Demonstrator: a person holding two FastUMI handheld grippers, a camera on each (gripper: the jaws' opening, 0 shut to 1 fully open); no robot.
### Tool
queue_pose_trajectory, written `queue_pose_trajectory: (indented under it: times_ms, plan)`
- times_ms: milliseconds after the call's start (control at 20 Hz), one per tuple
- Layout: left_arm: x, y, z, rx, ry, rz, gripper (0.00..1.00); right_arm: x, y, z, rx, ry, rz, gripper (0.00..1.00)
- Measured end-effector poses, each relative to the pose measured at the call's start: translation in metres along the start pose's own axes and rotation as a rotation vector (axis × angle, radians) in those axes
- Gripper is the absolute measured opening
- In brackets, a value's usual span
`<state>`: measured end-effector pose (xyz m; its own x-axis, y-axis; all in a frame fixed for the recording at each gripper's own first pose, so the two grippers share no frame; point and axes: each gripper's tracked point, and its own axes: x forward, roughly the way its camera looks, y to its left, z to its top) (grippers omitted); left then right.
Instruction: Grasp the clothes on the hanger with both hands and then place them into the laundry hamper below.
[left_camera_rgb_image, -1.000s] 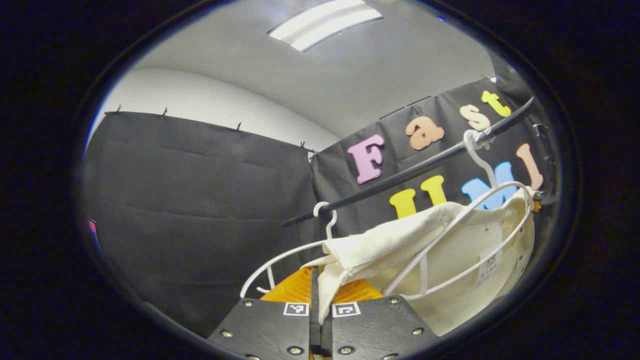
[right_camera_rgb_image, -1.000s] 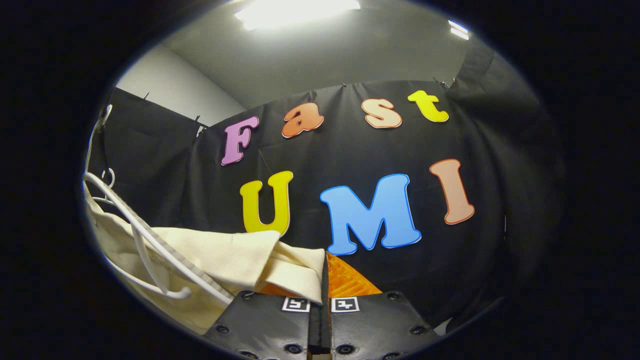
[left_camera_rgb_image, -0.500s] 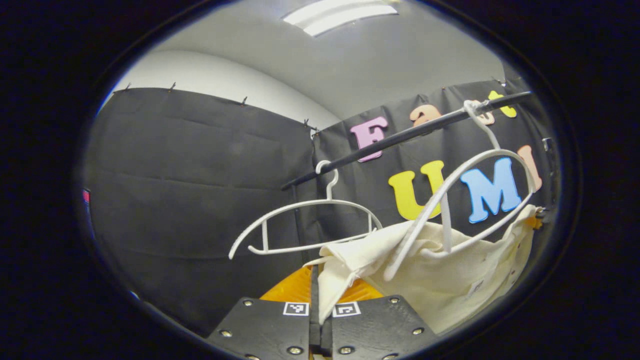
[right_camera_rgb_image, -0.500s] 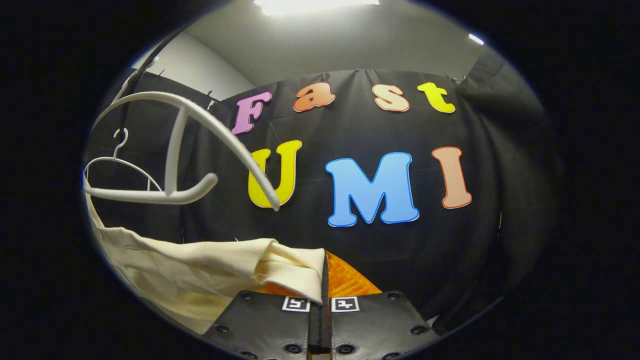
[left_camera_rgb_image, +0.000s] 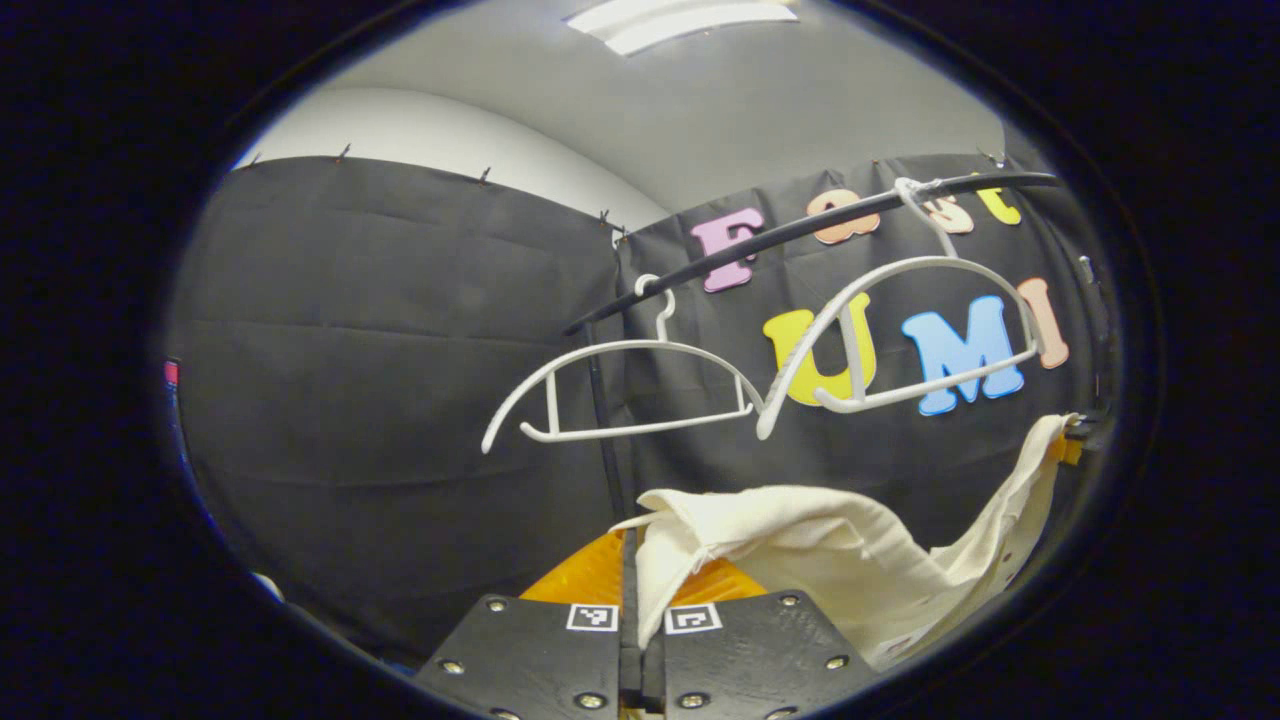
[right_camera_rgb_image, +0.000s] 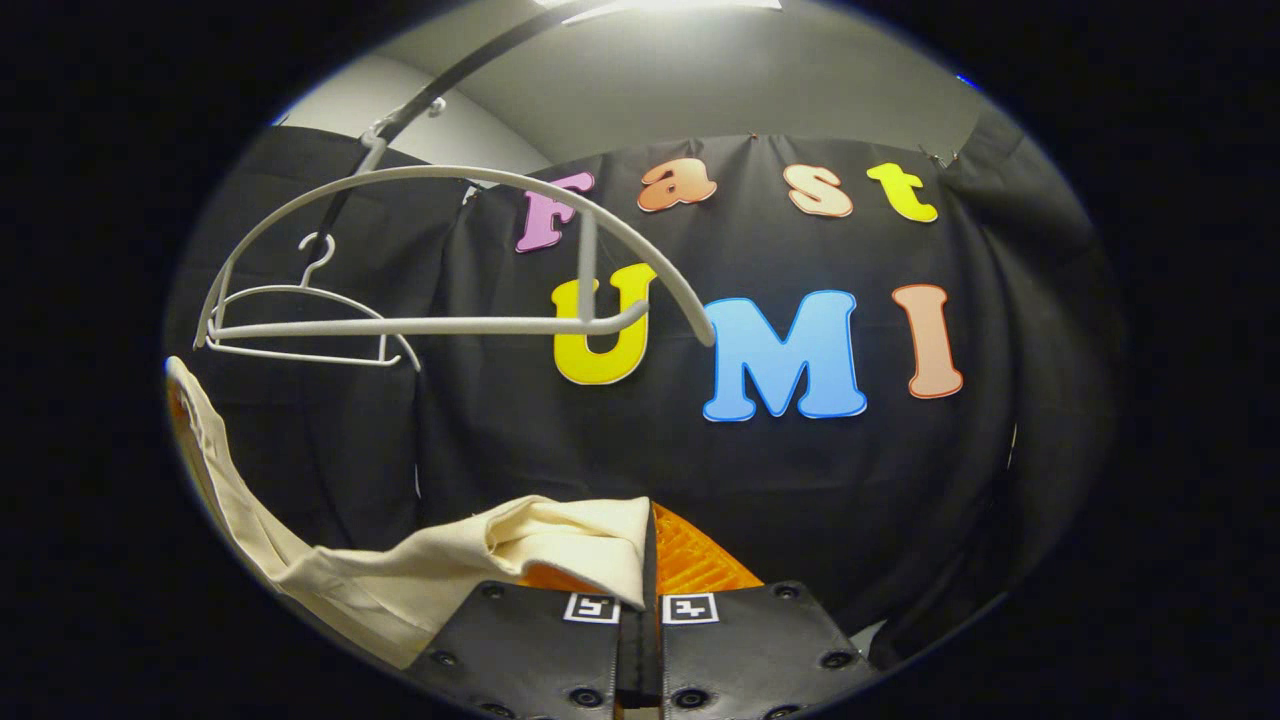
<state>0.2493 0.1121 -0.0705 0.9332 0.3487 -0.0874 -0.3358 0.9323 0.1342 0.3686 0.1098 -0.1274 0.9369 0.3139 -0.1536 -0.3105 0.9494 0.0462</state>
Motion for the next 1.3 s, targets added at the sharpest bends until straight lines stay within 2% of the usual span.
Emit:
queue_pose_trajectory:
  times_ms: [350,700,1050,1300]
  plan:
    - [-0.036,-0.024,-0.02,-0.009,0.033,-0.115,0.02,-0.052,0.067,-0.001,-0.001,0.008,0.088,0.02]
    - [-0.068,-0.022,-0.007,-0.05,0.002,-0.214,0.01,-0.109,0.138,0.01,0.01,-0.011,0.21,0.02]
    - [-0.083,-0.019,0.005,-0.081,-0.039,-0.27,0.01,-0.152,0.206,0.022,0.043,-0.012,0.341,0.02]
    - [-0.087,-0.011,0.002,-0.109,-0.056,-0.276,0.01,-0.164,0.245,0.021,0.085,-0.019,0.379,0.02]
